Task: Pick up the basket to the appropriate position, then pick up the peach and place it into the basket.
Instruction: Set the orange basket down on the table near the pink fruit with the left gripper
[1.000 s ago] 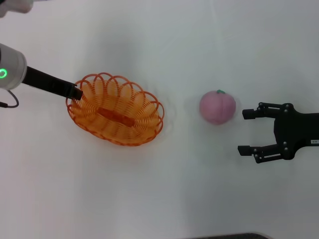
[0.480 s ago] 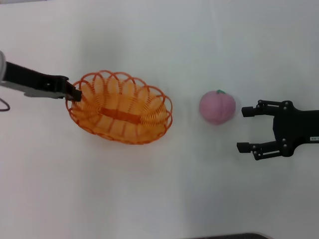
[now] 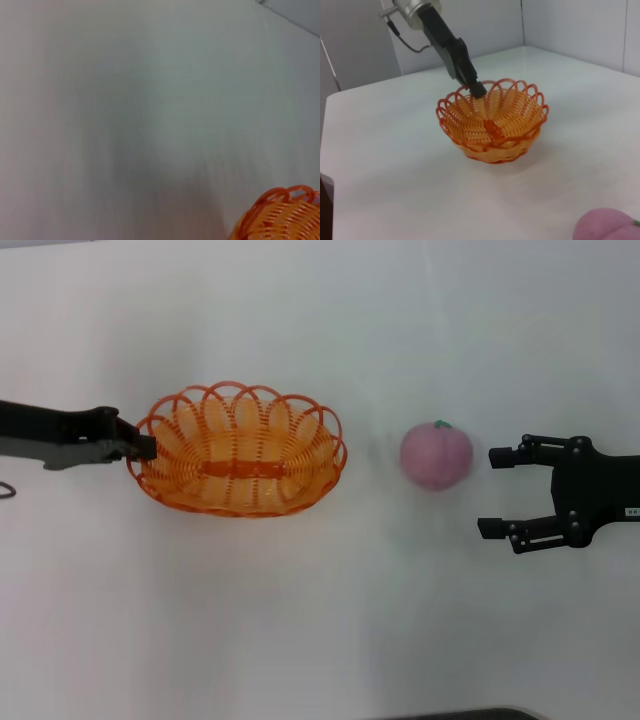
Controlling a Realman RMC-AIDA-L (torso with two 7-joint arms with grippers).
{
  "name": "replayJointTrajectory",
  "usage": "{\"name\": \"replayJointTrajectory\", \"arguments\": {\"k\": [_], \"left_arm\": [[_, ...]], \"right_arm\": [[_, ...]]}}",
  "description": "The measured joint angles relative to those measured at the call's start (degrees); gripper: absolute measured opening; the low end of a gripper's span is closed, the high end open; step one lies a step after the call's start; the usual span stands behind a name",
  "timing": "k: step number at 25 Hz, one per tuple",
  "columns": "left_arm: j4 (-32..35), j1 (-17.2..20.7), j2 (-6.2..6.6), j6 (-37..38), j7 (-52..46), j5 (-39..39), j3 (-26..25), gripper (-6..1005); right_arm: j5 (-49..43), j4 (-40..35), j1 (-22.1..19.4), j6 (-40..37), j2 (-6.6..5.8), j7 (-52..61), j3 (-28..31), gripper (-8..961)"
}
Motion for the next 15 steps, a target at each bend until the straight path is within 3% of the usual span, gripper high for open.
{"name": "replayJointTrajectory", "arguments": {"k": [15], "left_arm": [[-5.23, 4.46, -0.49, -5.77, -0.46, -6.02, 4.77, 52]], "right_arm": [[0.00, -0.52, -0.09, 0.12, 0.19, 0.32, 0.18, 948]]}}
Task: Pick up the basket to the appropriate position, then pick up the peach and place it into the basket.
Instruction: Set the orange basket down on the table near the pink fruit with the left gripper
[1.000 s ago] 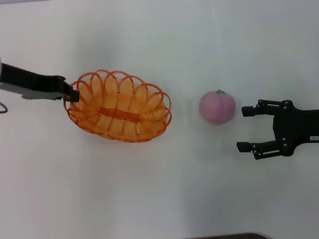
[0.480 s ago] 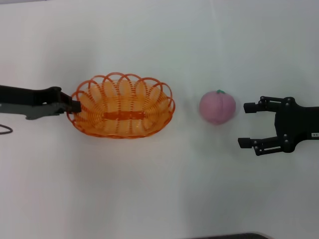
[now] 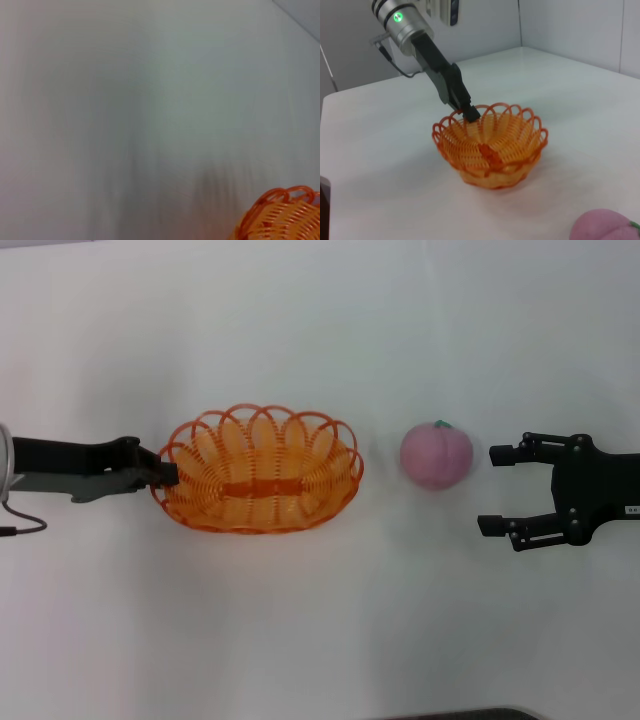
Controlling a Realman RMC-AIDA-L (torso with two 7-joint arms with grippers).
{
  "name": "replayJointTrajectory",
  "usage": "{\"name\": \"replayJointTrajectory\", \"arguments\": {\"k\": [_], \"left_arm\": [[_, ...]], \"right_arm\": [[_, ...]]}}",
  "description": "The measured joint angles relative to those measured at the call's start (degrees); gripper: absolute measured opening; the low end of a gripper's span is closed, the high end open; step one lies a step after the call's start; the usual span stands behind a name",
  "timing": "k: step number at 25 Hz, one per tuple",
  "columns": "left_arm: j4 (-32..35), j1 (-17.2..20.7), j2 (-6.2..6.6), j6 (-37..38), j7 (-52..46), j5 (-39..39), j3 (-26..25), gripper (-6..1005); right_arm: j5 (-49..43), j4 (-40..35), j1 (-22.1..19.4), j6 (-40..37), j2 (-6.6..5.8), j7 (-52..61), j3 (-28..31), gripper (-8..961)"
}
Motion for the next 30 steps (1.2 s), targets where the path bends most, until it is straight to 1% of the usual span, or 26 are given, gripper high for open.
{"name": "replayJointTrajectory", "arguments": {"k": [2, 9, 14, 19, 30], "left_arm": [[-0.02, 0.77, -0.01, -1.04, -0.21, -0.61, 1.59, 52], [0.04, 2.81, -0.03, -3.03, -0.62, -2.56, 4.20, 50], [0.03, 3.30, -0.03, -3.92, -0.60, -3.74, 4.47, 51], [0.02, 3.49, -0.03, -4.83, -1.18, -3.85, 5.89, 53], [0.61, 3.85, -0.03, -5.84, -2.66, -4.08, 6.11, 55]], "right_arm": [[0.00, 0.00, 0.00, 0.00, 0.00, 0.01, 0.00, 948], [0.04, 0.00, 0.23, 0.06, 0.00, 0.01, 0.00, 948], [0.04, 0.00, 0.37, 0.09, 0.00, 0.01, 0.00, 949], [0.02, 0.00, 0.47, 0.16, 0.00, 0.02, 0.00, 949], [0.00, 0.00, 0.75, 0.77, 0.08, 0.01, 0.00, 949]]}}
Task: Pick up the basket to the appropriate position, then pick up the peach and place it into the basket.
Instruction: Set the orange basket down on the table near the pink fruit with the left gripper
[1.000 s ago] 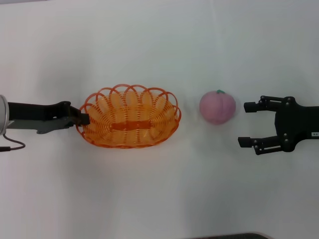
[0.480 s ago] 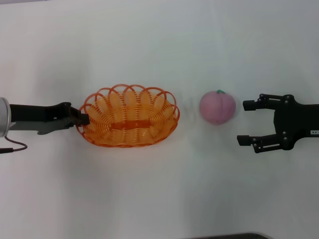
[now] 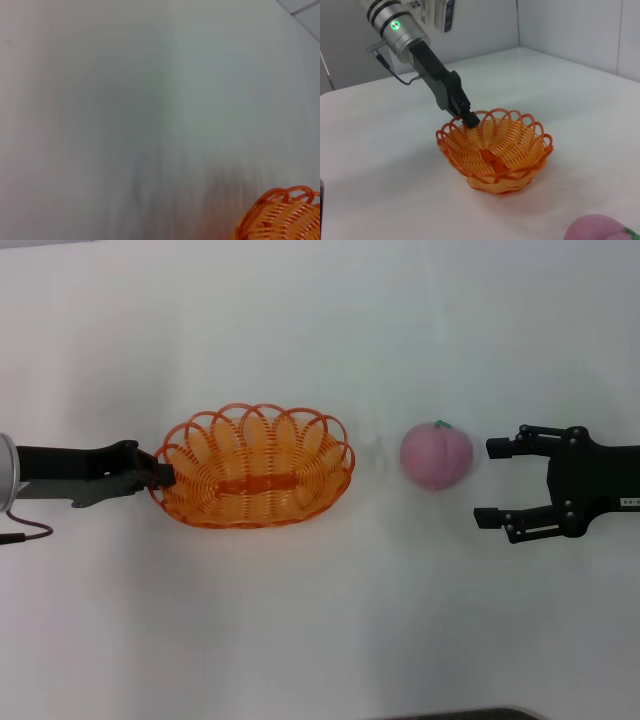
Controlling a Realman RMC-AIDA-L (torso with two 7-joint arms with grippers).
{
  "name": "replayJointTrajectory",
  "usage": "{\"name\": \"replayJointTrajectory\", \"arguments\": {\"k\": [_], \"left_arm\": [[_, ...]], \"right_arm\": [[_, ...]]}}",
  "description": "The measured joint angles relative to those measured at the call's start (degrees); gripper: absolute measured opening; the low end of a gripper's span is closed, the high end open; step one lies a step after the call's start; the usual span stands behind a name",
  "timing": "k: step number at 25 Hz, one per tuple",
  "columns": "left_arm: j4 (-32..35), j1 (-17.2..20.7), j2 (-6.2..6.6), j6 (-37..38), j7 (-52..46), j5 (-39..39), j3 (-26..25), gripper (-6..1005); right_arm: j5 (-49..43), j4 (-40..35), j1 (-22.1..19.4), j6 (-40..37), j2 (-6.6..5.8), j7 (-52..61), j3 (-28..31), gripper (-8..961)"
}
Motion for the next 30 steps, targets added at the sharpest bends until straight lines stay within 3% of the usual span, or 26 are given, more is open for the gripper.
{"name": "replayJointTrajectory", "arguments": {"k": [13, 15, 19, 30], "left_arm": [[0.26, 0.13, 0.21, 0.90, 0.05, -1.16, 0.53, 58], [0.60, 0.18, 0.27, 1.31, 0.17, -1.28, 1.39, 152], [0.69, 0.30, 0.40, 1.86, 0.15, -1.37, 1.01, 242], [3.44, 1.87, 0.95, 7.03, 4.99, -3.44, -5.26, 520]], "right_arm": [[0.00, 0.00, 0.51, 0.22, 0.00, 0.00, 0.00, 950], [0.00, 0.00, 0.51, 0.54, 0.00, 0.05, 0.00, 950], [0.00, 0.00, 0.50, 0.81, 0.00, 0.21, 0.00, 950], [0.17, 0.06, 0.39, 0.40, 0.00, 0.31, 0.01, 950]]}}
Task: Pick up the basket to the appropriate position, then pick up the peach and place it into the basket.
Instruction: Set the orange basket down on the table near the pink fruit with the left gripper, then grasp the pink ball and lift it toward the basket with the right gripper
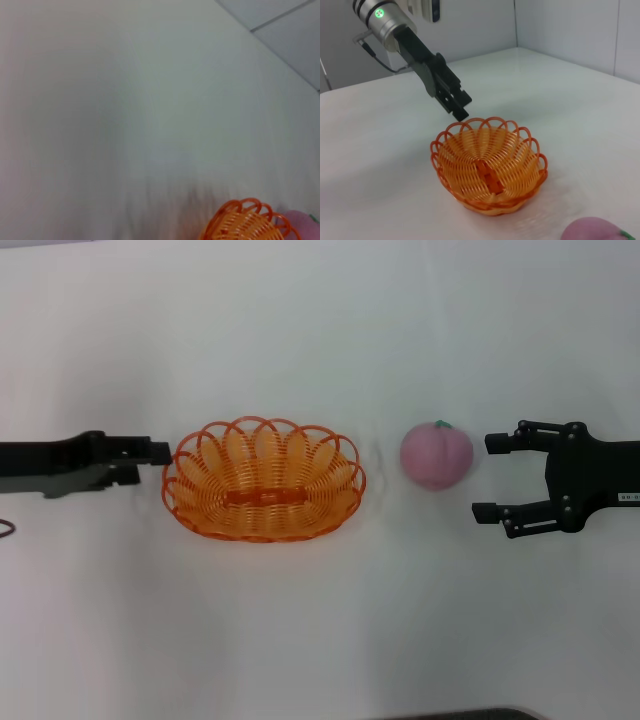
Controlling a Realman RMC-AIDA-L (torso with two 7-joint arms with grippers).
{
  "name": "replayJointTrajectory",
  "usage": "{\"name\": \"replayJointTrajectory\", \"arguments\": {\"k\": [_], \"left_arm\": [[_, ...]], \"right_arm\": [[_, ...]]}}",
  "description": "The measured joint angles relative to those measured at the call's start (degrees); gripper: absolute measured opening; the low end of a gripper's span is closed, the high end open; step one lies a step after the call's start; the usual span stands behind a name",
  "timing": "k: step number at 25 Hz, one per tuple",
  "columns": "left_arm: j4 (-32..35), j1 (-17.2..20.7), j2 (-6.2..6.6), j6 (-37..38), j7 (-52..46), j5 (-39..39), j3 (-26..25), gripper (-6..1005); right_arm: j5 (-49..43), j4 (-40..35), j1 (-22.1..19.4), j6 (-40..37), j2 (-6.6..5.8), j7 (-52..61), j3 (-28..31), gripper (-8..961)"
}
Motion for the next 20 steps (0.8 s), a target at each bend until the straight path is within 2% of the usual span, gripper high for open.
{"name": "replayJointTrajectory", "arguments": {"k": [4, 6, 7, 8, 11, 17, 20], "left_arm": [[2.70, 0.84, -0.18, 2.09, 9.33, -1.97, -2.85, 604], [2.88, 1.52, -0.24, 3.50, 15.95, -5.32, -3.77, 629], [2.34, 2.52, -0.27, 5.82, 24.50, -10.28, -4.43, 641], [2.34, 2.52, -0.27, 5.82, 24.50, -10.28, -4.43, 649], [1.20, 3.85, -0.42, 9.22, 36.32, -15.19, -3.77, 673], [-0.82, 6.24, -0.79, 11.90, 58.74, -15.44, 0.24, 690], [-2.79, 6.36, -0.70, 11.17, 63.35, -13.94, 1.00, 690]], "right_arm": [[0.17, 0.39, 0.08, -0.08, 0.03, 0.02, 0.68, 951], [0.19, 0.51, 0.12, -0.10, 0.11, 0.13, 1.22, 951], [0.21, 0.53, 0.16, -0.11, 0.15, 0.37, 1.52, 951], [0.23, 0.53, 0.20, -0.11, 0.18, 0.72, 1.81, 951], [0.28, 0.47, 0.65, -0.26, 0.22, 2.64, 2.15, 951], [0.28, 0.60, 1.65, -0.89, 0.09, 3.82, 2.76, 951], [0.28, 0.63, 2.08, -1.80, 0.16, 3.87, 3.38, 951]]}}
